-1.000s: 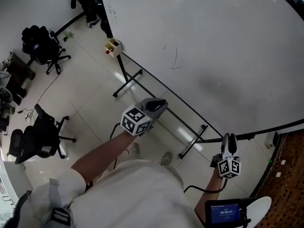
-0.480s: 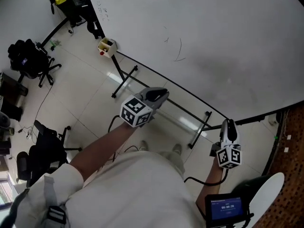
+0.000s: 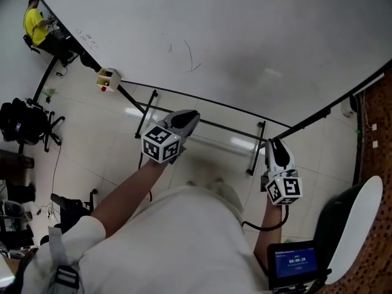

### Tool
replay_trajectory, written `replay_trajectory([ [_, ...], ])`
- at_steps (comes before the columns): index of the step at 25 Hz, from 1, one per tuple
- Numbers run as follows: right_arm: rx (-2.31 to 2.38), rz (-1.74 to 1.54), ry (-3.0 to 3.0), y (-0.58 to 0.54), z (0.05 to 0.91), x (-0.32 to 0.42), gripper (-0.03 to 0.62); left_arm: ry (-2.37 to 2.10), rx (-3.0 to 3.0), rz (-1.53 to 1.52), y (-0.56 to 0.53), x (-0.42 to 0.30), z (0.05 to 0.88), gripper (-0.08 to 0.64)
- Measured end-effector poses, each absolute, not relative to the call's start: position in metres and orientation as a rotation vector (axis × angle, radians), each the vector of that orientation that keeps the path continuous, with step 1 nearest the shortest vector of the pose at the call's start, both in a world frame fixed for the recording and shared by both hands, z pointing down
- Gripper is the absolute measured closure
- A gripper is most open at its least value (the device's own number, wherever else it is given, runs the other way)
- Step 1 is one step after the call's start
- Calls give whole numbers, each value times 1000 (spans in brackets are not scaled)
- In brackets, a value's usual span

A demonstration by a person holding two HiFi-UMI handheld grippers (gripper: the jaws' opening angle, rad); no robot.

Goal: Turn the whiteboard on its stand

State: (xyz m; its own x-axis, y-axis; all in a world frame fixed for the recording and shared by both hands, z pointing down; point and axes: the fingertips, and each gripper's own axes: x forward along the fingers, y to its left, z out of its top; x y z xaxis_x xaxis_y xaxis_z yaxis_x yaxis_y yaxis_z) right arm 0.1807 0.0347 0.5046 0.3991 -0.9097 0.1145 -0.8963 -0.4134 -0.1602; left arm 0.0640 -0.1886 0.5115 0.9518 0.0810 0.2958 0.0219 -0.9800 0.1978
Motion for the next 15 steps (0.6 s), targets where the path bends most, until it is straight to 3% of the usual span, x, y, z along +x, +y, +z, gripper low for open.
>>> replay_trajectory([
  [15, -2471, -407, 1497, 66, 541, 204, 522, 141, 2869, 489, -139, 99, 516, 508],
])
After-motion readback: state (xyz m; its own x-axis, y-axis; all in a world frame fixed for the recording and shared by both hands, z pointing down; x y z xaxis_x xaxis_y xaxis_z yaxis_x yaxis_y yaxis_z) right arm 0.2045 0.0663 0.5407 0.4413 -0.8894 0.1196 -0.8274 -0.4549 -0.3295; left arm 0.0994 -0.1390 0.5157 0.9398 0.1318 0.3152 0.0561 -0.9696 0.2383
